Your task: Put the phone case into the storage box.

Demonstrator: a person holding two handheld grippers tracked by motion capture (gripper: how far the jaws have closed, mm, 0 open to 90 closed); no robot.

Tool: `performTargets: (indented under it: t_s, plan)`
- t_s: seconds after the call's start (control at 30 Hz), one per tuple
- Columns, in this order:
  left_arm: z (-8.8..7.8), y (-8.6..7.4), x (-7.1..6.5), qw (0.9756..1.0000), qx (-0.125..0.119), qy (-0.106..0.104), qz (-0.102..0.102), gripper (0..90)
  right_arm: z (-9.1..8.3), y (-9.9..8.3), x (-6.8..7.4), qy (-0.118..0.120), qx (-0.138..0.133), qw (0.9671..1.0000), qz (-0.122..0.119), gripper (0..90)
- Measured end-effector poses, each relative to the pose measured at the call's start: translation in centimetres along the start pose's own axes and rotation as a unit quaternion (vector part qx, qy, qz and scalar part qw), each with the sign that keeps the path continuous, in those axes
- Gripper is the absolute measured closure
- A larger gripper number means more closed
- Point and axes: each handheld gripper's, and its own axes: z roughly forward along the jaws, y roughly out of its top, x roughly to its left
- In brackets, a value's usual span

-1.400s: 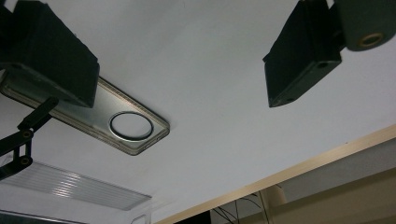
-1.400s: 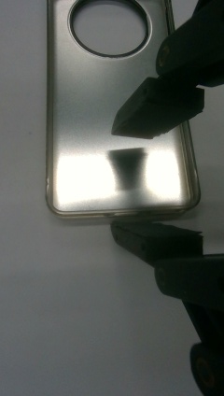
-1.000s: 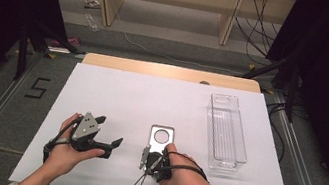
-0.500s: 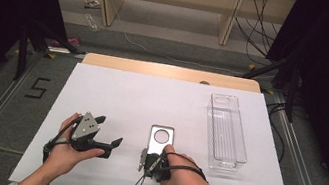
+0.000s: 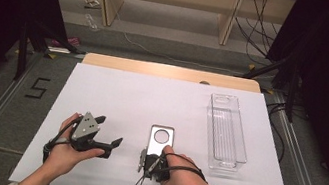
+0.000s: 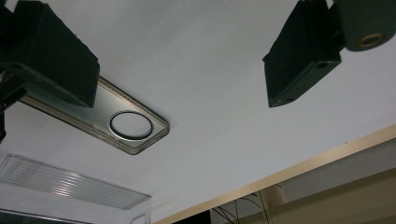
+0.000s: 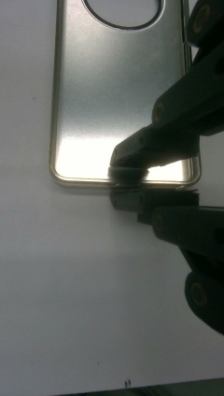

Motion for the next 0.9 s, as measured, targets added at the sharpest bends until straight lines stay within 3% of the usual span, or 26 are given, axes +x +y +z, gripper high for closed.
performTargets:
  t_s: [0.9]
  plan:
    - [0.01, -0.01, 0.01, 1.0000, 0.000, -0.001, 0.000, 9.9, 0.01, 0.21, 0.26, 0.000, 0.007, 1.0000, 0.006, 82.7]
